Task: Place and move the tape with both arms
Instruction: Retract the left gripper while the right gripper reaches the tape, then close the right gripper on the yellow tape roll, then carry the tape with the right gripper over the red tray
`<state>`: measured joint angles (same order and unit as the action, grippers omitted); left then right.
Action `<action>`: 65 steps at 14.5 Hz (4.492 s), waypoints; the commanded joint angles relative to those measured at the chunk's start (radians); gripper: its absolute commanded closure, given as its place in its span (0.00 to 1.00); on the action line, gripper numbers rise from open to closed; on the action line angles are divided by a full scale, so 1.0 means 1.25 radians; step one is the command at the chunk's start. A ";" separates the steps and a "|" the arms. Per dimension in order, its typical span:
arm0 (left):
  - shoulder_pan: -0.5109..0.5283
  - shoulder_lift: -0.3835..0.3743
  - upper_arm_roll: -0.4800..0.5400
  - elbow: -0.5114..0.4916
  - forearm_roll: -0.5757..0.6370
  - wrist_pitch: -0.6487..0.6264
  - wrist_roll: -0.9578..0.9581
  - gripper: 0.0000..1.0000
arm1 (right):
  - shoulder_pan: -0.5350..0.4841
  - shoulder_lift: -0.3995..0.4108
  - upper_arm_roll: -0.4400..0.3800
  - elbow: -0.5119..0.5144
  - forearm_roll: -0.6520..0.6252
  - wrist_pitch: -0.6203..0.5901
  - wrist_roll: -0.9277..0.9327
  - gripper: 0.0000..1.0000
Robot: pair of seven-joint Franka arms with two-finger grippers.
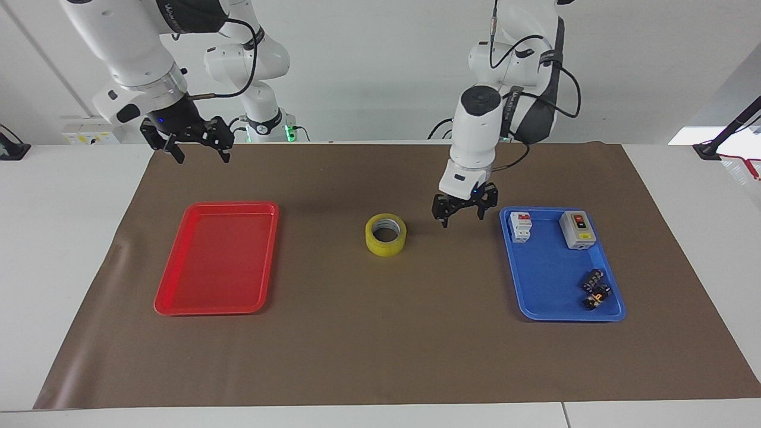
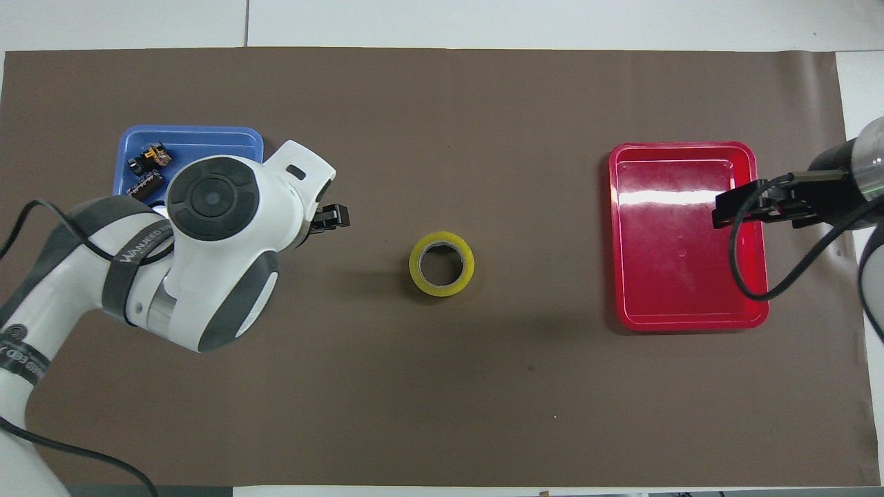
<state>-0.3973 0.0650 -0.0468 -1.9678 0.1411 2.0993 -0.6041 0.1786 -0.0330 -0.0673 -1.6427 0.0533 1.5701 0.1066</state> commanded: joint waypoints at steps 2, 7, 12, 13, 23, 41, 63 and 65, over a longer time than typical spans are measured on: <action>0.124 -0.069 -0.003 -0.009 -0.077 -0.048 0.189 0.00 | 0.146 0.058 0.000 -0.041 0.005 0.108 0.114 0.00; 0.239 -0.079 0.003 0.066 -0.105 -0.134 0.326 0.00 | 0.288 0.171 0.001 -0.058 0.004 0.291 0.207 0.00; 0.329 -0.066 0.003 0.184 -0.150 -0.253 0.408 0.00 | 0.374 0.194 0.001 -0.188 0.011 0.447 0.196 0.00; 0.340 -0.062 0.003 0.198 -0.150 -0.270 0.419 0.00 | 0.380 0.209 0.001 -0.192 0.011 0.459 0.176 0.00; 0.353 -0.075 0.002 0.221 -0.150 -0.375 0.459 0.00 | 0.396 0.290 0.001 -0.274 0.010 0.644 0.137 0.00; 0.322 -0.052 -0.005 0.282 -0.134 -0.438 0.466 0.00 | 0.384 0.304 -0.003 -0.224 0.010 0.594 0.128 1.00; 0.323 -0.059 -0.005 0.269 -0.132 -0.434 0.466 0.00 | -0.134 0.147 -0.009 -0.314 -0.024 0.513 -0.490 1.00; 0.323 -0.059 -0.005 0.269 -0.132 -0.433 0.466 0.00 | -0.137 0.154 -0.009 -0.340 -0.027 0.565 -0.491 1.00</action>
<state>0.0083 -0.0144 -0.0586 -1.6466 -0.0212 1.5764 -0.0366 0.0167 0.1949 -0.0862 -2.0117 0.0348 2.2267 -0.4933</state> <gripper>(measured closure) 0.000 0.784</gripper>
